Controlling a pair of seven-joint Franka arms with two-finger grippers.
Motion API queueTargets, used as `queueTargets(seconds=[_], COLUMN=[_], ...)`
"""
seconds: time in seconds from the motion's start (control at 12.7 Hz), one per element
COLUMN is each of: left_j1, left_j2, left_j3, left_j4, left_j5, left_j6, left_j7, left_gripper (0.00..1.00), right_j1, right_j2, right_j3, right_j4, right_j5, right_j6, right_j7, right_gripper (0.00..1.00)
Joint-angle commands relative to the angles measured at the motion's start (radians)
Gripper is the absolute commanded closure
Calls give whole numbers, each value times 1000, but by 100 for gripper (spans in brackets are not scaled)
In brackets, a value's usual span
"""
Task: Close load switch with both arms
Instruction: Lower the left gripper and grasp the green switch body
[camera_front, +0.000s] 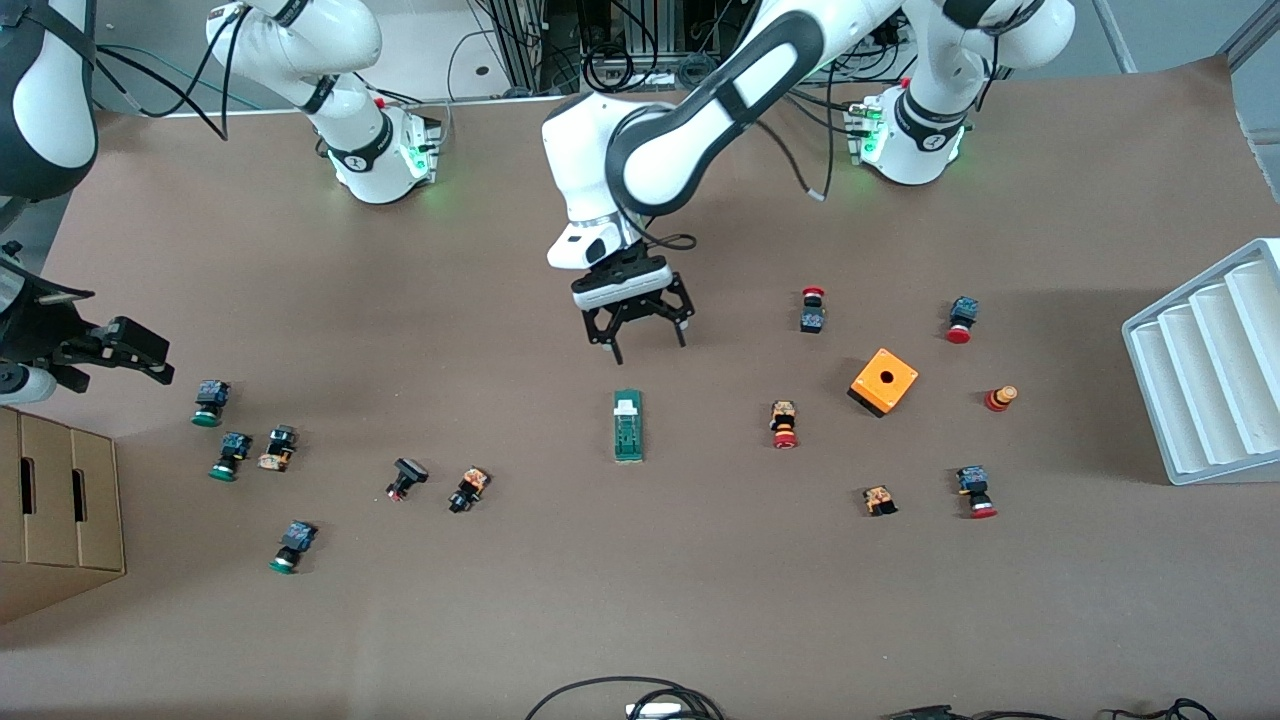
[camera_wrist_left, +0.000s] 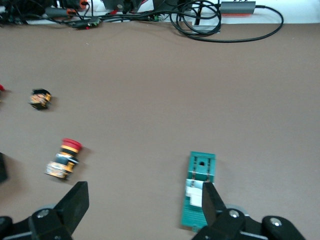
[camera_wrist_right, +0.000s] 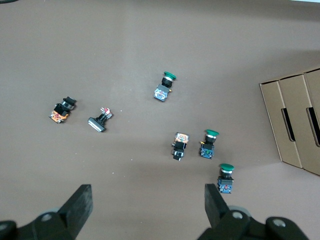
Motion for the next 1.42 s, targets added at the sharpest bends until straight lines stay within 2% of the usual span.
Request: queueTargets(seconds=[0.0, 0.16, 0.4, 0.87, 1.11, 1.19, 1.34], left_j1=[-3, -5, -3, -17, -48, -48, -49], left_j2=[49, 87, 149, 239, 275, 284, 324], left_j3=[-20, -26, -31, -31, -31, -31, -31], left_j4=[19, 17, 20, 23, 22, 17, 20], left_j5=[95, 179, 377, 678, 745, 796, 822], left_j6=[30, 30, 30, 18, -109, -120, -157], left_j7=[-156, -224, -383, -548, -627, -682, -700], left_gripper=[0, 0, 0, 0, 0, 0, 0], right_j1=[3, 3, 5, 124, 181, 196, 225], right_j2=[6, 6, 7, 64, 96, 114, 169], right_j3=[1, 3, 4, 9, 9, 9, 9], right_j4=[11, 11, 9, 6, 11, 18, 55], right_j5=[-24, -23, -15, -15, -1, 11, 43], right_j6=[8, 6, 1, -23, -3, 0, 0], right_j7=[13, 13, 13, 14, 28, 37, 85], right_gripper=[0, 0, 0, 0, 0, 0, 0])
